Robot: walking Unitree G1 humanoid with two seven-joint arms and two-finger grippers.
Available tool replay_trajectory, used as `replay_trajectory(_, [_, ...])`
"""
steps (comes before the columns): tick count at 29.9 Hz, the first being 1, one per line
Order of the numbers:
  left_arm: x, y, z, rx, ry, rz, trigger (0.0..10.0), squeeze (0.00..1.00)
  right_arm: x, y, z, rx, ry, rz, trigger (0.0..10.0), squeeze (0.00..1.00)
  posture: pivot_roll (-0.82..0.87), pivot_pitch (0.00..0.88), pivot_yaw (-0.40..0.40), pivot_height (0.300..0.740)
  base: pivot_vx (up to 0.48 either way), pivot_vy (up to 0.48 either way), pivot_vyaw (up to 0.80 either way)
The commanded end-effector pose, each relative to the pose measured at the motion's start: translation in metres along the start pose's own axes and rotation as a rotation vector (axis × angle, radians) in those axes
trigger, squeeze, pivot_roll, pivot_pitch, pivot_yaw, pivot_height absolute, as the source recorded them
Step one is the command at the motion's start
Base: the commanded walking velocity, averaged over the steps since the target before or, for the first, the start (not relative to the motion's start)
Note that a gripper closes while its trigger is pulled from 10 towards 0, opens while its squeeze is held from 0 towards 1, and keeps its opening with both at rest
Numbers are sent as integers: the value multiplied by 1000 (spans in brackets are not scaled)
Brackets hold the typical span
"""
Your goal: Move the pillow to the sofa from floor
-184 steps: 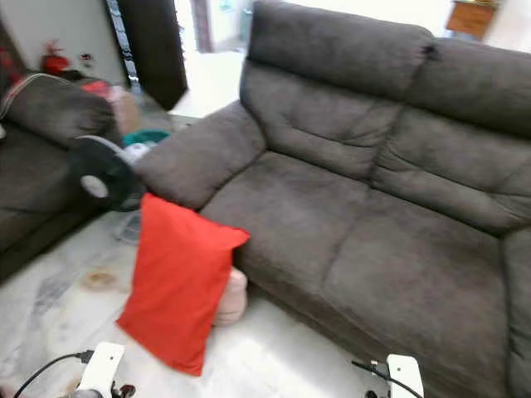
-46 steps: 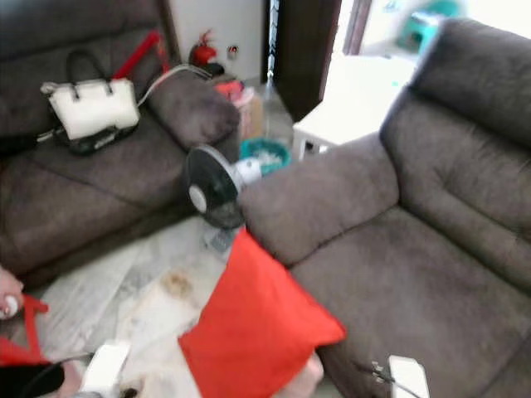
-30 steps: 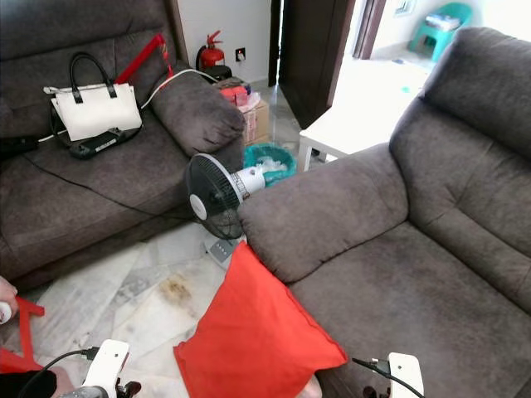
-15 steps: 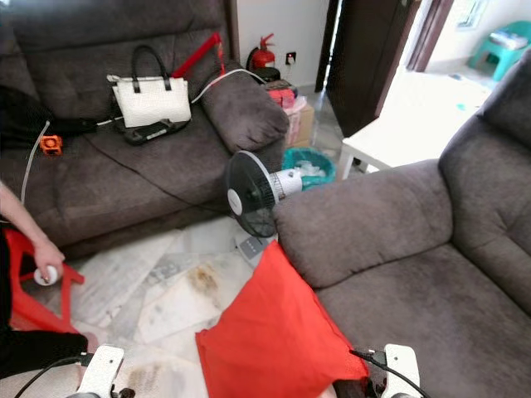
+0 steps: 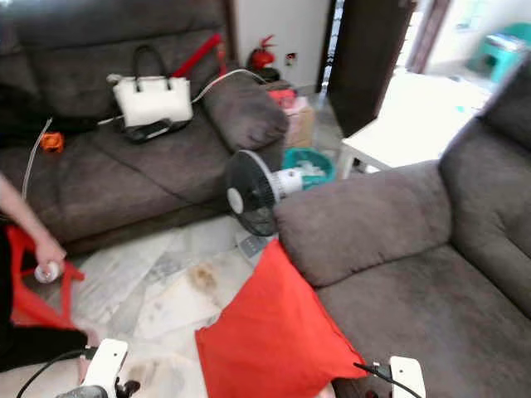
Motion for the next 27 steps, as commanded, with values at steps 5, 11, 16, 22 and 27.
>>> replay_trajectory(5, [-9,-1,0,-4,-12,23,10000,0,-2,0,-1,-3,34,-1,10000,0,92,42,-34,740,0,0,0])
replay_trajectory(11, [-8,-1,0,-4,-12,22,10000,0,-2,0,-1,-3,42,-1,10000,0,94,41,-32,740,0,0,0])
replay_trajectory(16, [-8,-1,0,-4,-10,21,10000,0,-2,0,0,-2,45,-3,10000,0,95,40,-32,740,0,0,0])
replay_trajectory(22, [-6,-1,4,26,-15,6,10000,0,0,0,-1,-19,64,-23,10000,0,95,29,-26,740,0,0,0])
replay_trajectory(27, [1,-2,10,93,-125,-64,10000,0,5,0,-2,-36,111,-62,10000,0,96,19,-20,740,0,0,0])
Point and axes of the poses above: a point about 5 cm out from each wrist's last joint towards the gripper, its own y axis pointing out of the wrist towards the gripper, its own x axis along the axis of the wrist's last joint, z = x × y, the point moved 5 cm from there along y, pointing out of the wrist towards the gripper, and after that the axes turned 7 degrees about y, right-handed, at the moved point
